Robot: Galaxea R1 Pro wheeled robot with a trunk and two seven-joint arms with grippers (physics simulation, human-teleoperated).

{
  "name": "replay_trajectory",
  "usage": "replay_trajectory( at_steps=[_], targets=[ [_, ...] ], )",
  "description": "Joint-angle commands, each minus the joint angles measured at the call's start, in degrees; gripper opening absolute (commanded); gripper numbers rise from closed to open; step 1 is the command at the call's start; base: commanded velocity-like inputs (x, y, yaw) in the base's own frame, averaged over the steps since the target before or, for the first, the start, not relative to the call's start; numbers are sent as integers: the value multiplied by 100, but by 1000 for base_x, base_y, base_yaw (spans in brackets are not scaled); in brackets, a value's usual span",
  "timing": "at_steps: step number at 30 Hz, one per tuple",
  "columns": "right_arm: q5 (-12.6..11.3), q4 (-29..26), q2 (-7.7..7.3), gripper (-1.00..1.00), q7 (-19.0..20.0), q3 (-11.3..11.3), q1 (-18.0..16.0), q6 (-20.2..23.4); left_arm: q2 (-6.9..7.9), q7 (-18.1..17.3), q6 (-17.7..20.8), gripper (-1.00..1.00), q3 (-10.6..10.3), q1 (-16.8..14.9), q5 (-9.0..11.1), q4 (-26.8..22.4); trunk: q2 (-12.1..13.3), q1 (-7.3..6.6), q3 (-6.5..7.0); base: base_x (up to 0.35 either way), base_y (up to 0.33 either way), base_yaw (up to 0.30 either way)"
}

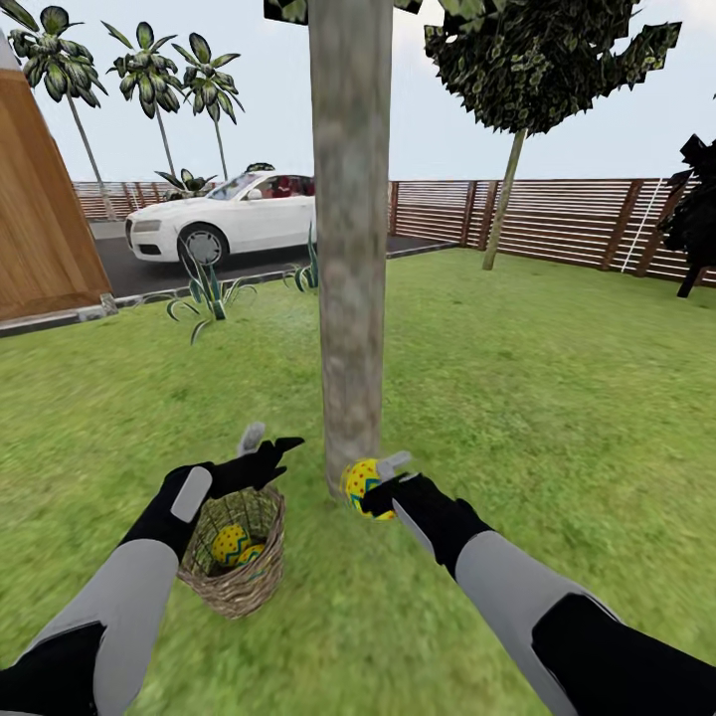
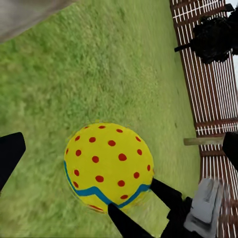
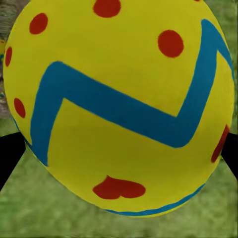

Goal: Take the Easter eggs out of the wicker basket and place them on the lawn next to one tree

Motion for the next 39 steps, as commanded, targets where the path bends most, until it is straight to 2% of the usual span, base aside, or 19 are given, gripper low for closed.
replay_trajectory(
  at_steps=[1,3,6,8,11,13,16,18,25,37,39],
  targets=[
    [-49,177,0,-100,-275,30,-7,-78,-1,-16,39,100,23,-2,-2,-50,-45,22,-24,0,0,0],
    [-59,667,0,-100,-573,37,-7,-719,-6,-42,47,100,23,0,0,-103,-125,66,-60,0,0,0],
    [-51,1375,0,-100,-647,30,-7,-1408,-8,-202,59,100,23,1,-2,-122,-246,132,-114,0,0,0],
    [-48,1498,0,-100,-654,25,-5,-1553,-8,-231,64,100,23,1,-2,-123,-326,176,-150,0,0,0],
    [-58,1713,0,-100,-656,26,69,-2472,-5,-346,82,100,23,1,0,-124,-446,242,-203,0,0,0],
    [-50,1990,0,-100,-656,27,89,-2726,-2,-543,100,100,23,1,-1,-121,-526,286,-239,0,0,0],
    [-30,2083,0,-100,-629,32,95,-2819,0,-781,116,100,23,1,-2,-124,-647,352,-293,0,0,0],
    [-10,2073,0,-100,-597,41,114,-2875,4,-813,118,100,23,2,-2,-124,-727,396,-329,0,0,0],
    [12,2044,0,-100,-590,60,133,-2985,3,-823,119,100,23,9,-2,-120,-1008,549,-454,0,0,30],
    [-20,1978,0,-100,-647,34,125,-2994,8,-817,128,100,23,10,-2,-115,-1489,813,-635,0,0,241],
    [-25,1985,0,-100,-647,23,125,-3125,9,-817,128,100,23,10,-2,-111,-1569,857,-670,0,0,42]
  ],
)
